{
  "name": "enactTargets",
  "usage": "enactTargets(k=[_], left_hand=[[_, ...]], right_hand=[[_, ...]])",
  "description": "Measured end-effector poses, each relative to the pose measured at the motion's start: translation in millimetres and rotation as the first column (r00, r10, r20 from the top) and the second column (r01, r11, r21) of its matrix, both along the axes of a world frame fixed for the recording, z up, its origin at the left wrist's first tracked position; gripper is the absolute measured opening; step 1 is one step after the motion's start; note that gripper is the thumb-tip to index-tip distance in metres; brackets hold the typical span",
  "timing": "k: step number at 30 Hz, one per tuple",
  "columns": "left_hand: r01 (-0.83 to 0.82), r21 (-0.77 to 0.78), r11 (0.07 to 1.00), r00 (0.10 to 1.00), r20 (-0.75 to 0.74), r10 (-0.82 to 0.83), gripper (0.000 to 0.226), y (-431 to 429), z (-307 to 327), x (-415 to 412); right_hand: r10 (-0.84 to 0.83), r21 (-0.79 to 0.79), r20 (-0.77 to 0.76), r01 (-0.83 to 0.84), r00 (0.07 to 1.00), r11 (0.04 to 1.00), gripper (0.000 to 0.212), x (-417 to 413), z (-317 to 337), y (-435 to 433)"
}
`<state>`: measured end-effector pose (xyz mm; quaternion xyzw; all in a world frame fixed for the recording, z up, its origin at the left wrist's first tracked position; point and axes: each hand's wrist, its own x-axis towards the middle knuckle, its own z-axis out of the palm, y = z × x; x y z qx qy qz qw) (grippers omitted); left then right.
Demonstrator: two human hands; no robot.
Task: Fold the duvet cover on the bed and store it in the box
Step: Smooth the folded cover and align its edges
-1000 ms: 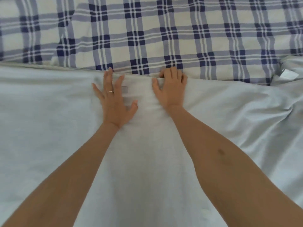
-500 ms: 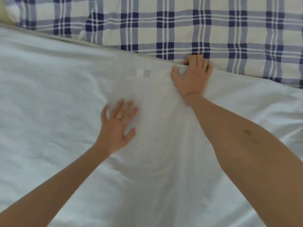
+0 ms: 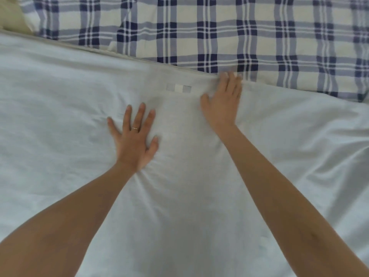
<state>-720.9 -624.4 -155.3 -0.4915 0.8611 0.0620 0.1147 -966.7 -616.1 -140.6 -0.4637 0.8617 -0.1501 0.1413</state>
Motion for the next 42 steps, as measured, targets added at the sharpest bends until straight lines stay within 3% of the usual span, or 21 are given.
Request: enactTargets(k=[2, 4, 5, 7, 9, 10, 11, 12, 14, 17, 19, 22, 24, 27, 30, 33, 35, 37, 38, 40, 42], left_hand=[[0.008, -0.006, 1.0, 1.0, -0.015, -0.008, 0.07, 1.2, -1.8, 3.2], [0.026, -0.023, 0.999, 1.0, -0.009, -0.027, 0.07, 2.0, -4.6, 4.7], [0.024, -0.033, 0.999, 1.0, -0.008, -0.024, 0.07, 0.7, -6.2, 5.3], [0.014, -0.044, 0.999, 1.0, -0.014, -0.015, 0.07, -1.4, -7.9, 4.4], [0.003, -0.038, 0.999, 1.0, -0.007, -0.003, 0.068, -1.0, -7.8, 3.6], [-0.009, -0.027, 1.0, 1.0, -0.002, 0.009, 0.068, 1.1, -7.3, 3.9], [-0.019, -0.016, 1.0, 1.0, 0.005, 0.019, 0.068, 0.6, -7.3, 3.0], [-0.014, -0.008, 1.0, 1.0, 0.014, 0.014, 0.068, -1.1, -5.6, 0.2], [-0.027, 0.026, 0.999, 1.0, 0.016, 0.027, 0.066, -3.0, 1.9, -6.5], [-0.126, 0.062, 0.99, 0.99, -0.055, 0.13, 0.064, 23.0, 23.0, -13.2], [-0.051, 0.043, 0.998, 0.99, -0.13, 0.056, 0.059, 71.0, 32.0, -8.1], [0.189, 0.029, 0.982, 0.959, -0.22, -0.178, 0.053, 154.6, 31.6, 27.7], [0.233, 0.022, 0.972, 0.945, -0.239, -0.221, 0.051, 196.0, 22.3, 59.4], [0.246, 0.076, 0.966, 0.958, -0.173, -0.23, 0.057, 233.4, 17.9, 83.5], [0.193, 0.244, 0.95, 0.98, -0.099, -0.174, 0.065, 263.6, 22.7, 70.0], [0.294, 0.391, 0.872, 0.954, -0.059, -0.295, 0.076, 301.7, 30.6, 57.4], [0.497, 0.434, 0.752, 0.856, -0.103, -0.506, 0.085, 327.9, 36.2, 55.0], [0.632, 0.461, 0.623, 0.739, -0.119, -0.663, 0.088, 339.4, 44.2, 56.0], [0.665, 0.467, 0.582, 0.698, -0.112, -0.707, 0.087, 338.9, 49.0, 54.5], [0.646, 0.507, 0.571, 0.696, -0.083, -0.713, 0.089, 331.7, 59.1, 52.5], [0.61, 0.49, 0.623, 0.74, -0.071, -0.669, 0.093, 318.5, 66.7, 46.7]], right_hand=[[0.421, 0.09, -0.04, -0.417, 0.906, 0.905, 0.064, 31.7, -3.5, 23.0], [0.582, 0.201, -0.158, -0.551, 0.797, 0.81, 0.064, 6.2, -9.4, 43.8], [0.521, 0.274, -0.192, -0.464, 0.832, 0.842, 0.064, -19.4, -12.3, 50.0], [0.225, 0.386, -0.275, -0.106, 0.935, 0.916, 0.065, -77.0, -17.9, 66.9], [-0.187, 0.468, -0.242, 0.284, 0.952, 0.837, 0.072, -113.9, -4.8, 82.9], [-0.318, 0.499, -0.227, 0.391, 0.92, 0.773, 0.076, -115.1, 5.4, 87.6], [-0.333, 0.501, -0.238, 0.409, 0.912, 0.763, 0.08, -106.0, 12.5, 88.7], [-0.245, 0.458, -0.26, 0.343, 0.934, 0.82, 0.08, -87.2, 17.5, 89.7], [0.084, 0.292, -0.254, -0.007, 0.963, 0.956, 0.072, -28.4, 25.5, 92.9], [0.5, 0.17, -0.238, -0.471, 0.833, 0.866, 0.064, 75.8, 30.7, 124.4], [0.594, 0.216, -0.152, -0.56, 0.79, 0.8, 0.062, 108.8, 26.0, 169.9], [0.641, 0.357, -0.121, -0.569, 0.758, 0.74, 0.062, 69.4, 9.3, 263.7], [0.549, 0.449, -0.192, -0.425, 0.813, 0.786, 0.06, -0.7, 3.1, 321.0], [0.116, 0.583, -0.205, 0.026, 0.972, 0.812, 0.076, -88.9, 24.8, 381.4], [-0.278, 0.591, -0.24, 0.367, 0.93, 0.719, 0.088, -79.1, 38.6, 391.0], [-0.17, 0.44, -0.243, 0.265, 0.955, 0.858, 0.075, -2.8, 36.5, 370.2], [0.123, 0.36, -0.176, -0.052, 0.977, 0.932, 0.065, 50.7, 37.0, 356.2], [0.426, 0.338, -0.119, -0.367, 0.897, 0.867, 0.06, 80.8, 31.1, 367.7], [0.474, 0.374, -0.094, -0.411, 0.875, 0.832, 0.06, 79.5, 28.1, 386.5], [0.316, 0.486, -0.053, -0.252, 0.947, 0.837, 0.063, 65.1, 22.4, 443.9], [-0.025, 0.563, -0.115, 0.086, 0.993, 0.822, 0.069, 41.1, 27.1, 498.9]])
